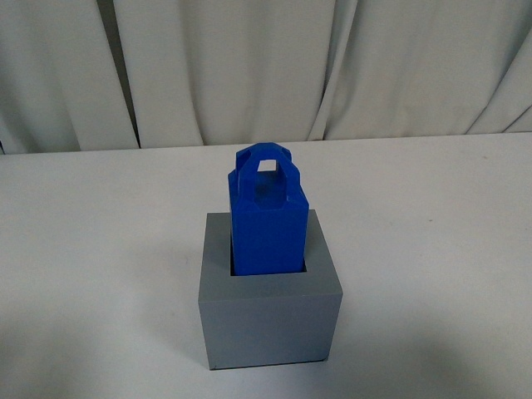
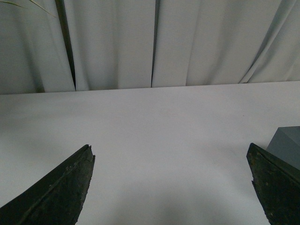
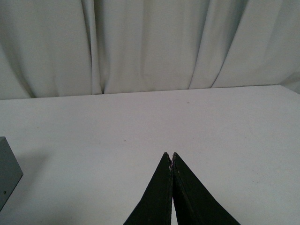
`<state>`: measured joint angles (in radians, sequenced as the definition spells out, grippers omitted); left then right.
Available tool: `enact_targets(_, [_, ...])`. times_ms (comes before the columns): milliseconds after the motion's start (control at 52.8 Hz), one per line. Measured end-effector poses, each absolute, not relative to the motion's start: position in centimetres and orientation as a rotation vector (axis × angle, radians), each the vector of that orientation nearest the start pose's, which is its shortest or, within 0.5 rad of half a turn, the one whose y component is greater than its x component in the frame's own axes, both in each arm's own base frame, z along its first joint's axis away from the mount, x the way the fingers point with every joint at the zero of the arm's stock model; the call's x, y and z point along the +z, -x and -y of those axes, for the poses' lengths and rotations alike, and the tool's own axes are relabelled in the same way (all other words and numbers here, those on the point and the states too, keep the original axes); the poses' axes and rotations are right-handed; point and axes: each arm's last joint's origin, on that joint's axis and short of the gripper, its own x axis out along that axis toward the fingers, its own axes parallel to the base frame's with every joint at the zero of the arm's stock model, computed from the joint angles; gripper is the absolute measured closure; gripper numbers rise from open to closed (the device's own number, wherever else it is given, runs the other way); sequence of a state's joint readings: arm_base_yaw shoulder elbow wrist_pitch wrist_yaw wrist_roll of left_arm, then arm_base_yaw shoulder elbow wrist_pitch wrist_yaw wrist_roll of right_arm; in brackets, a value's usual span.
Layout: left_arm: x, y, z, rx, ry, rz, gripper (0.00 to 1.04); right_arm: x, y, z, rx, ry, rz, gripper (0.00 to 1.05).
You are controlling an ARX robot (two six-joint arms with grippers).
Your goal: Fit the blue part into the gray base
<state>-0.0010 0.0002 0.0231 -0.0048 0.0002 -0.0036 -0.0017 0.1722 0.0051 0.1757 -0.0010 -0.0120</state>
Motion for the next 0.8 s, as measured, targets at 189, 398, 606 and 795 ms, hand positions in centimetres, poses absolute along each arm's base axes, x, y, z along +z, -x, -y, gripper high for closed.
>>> enact_targets(189, [17.1,-9.6,0.0,-0.001,0.004,0.018,0.06,16.5,-9.8,0.0,0.001,0.012,0.002,1.02])
enact_targets(398, [17.1,-9.6,0.0,-0.001,0.004,0.018,0.06,16.5,-9.8,0.0,0.001,0.012,0.003,0.87])
enact_targets(606, [17.1,-9.6,0.0,-0.001,0.004,0.018,0.06,16.5,-9.8,0.0,0.001,0.012,0.003,0.45])
enact_targets(795, [17.1,-9.6,0.0,-0.001,0.004,0.018,0.06,16.5,-9.8,0.0,0.0,0.01,0.003,0.06])
